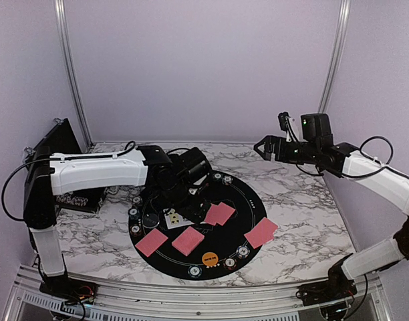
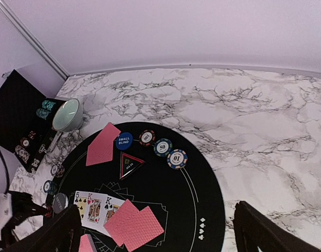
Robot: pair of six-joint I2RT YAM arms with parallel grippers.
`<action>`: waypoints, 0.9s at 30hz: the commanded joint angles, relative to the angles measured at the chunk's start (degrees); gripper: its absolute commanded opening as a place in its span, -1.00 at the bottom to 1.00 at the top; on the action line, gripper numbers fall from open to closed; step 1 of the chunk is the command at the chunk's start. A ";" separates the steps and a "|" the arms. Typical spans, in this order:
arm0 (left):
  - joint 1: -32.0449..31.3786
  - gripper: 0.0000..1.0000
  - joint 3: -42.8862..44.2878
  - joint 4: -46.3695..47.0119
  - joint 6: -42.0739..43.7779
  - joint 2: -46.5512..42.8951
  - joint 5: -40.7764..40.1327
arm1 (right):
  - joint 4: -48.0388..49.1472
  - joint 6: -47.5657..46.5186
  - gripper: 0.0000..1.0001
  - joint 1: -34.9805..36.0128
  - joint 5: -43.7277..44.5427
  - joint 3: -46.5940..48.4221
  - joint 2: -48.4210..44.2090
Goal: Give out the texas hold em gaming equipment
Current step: Place the face-down deck piles on the poker table mat, then reset both arms
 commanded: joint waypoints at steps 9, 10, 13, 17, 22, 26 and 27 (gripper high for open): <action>15.19 0.98 -11.39 14.49 2.30 -24.19 -8.96 | -0.07 5.65 0.97 3.19 19.03 -6.02 -14.84; 16.62 0.98 -12.86 16.07 2.26 -25.76 -8.87 | 0.15 6.05 0.97 3.34 19.89 -6.72 -16.05; 20.41 0.98 -17.14 20.40 1.91 -29.36 -7.66 | 1.48 6.76 0.97 3.58 21.69 -8.94 -19.43; 23.16 0.98 -21.81 25.42 2.19 -32.48 -7.71 | 2.93 7.15 0.97 3.74 24.35 -10.51 -21.98; 24.43 0.98 -25.35 31.04 0.47 -35.43 -7.37 | 3.87 4.44 0.97 3.74 27.04 -10.40 -23.52; 24.53 0.98 -25.75 32.79 0.18 -36.27 -7.88 | 3.32 3.41 0.97 3.74 29.72 -9.95 -23.36; 24.53 0.98 -25.78 32.79 0.14 -36.54 -8.28 | 3.34 2.99 0.97 3.72 29.88 -9.86 -23.14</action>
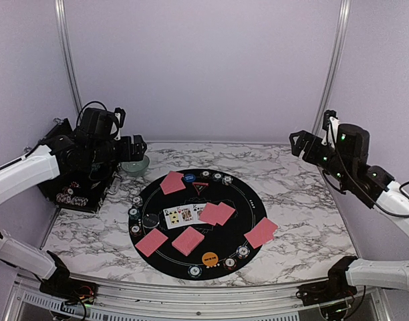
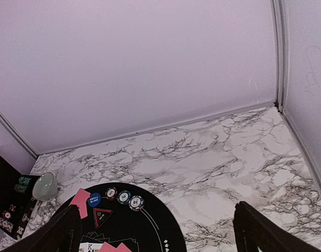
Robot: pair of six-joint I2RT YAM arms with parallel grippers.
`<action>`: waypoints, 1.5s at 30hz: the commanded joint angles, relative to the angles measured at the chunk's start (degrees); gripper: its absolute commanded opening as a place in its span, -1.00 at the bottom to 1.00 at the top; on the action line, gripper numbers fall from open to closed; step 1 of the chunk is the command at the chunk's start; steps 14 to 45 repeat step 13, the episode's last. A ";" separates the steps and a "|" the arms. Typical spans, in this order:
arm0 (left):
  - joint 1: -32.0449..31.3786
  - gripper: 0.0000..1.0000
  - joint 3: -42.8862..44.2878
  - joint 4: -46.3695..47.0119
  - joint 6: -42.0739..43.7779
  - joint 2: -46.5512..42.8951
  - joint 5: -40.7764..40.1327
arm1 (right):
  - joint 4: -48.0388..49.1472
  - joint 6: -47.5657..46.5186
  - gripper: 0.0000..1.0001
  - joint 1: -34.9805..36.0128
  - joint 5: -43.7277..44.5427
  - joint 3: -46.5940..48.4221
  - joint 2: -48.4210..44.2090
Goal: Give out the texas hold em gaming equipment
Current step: Reset both arms
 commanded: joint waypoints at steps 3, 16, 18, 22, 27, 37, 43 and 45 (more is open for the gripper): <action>0.30 0.98 -0.65 5.13 -0.79 -3.39 -2.20 | 1.68 -2.47 0.97 0.54 3.61 1.20 0.50; 0.31 0.98 -1.35 5.23 -0.64 -5.37 -3.39 | 3.39 -3.48 0.97 0.58 2.72 1.68 1.64; 0.31 0.98 -1.35 5.23 -0.64 -5.37 -3.39 | 3.39 -3.48 0.97 0.58 2.72 1.68 1.64; 0.31 0.98 -1.35 5.23 -0.64 -5.37 -3.39 | 3.39 -3.48 0.97 0.58 2.72 1.68 1.64; 0.31 0.98 -1.35 5.23 -0.64 -5.37 -3.39 | 3.39 -3.48 0.97 0.58 2.72 1.68 1.64; 0.31 0.98 -1.35 5.23 -0.64 -5.37 -3.39 | 3.39 -3.48 0.97 0.58 2.72 1.68 1.64; 0.31 0.98 -1.35 5.23 -0.64 -5.37 -3.39 | 3.39 -3.48 0.97 0.58 2.72 1.68 1.64; 0.31 0.98 -1.35 5.23 -0.64 -5.37 -3.39 | 3.39 -3.48 0.97 0.58 2.72 1.68 1.64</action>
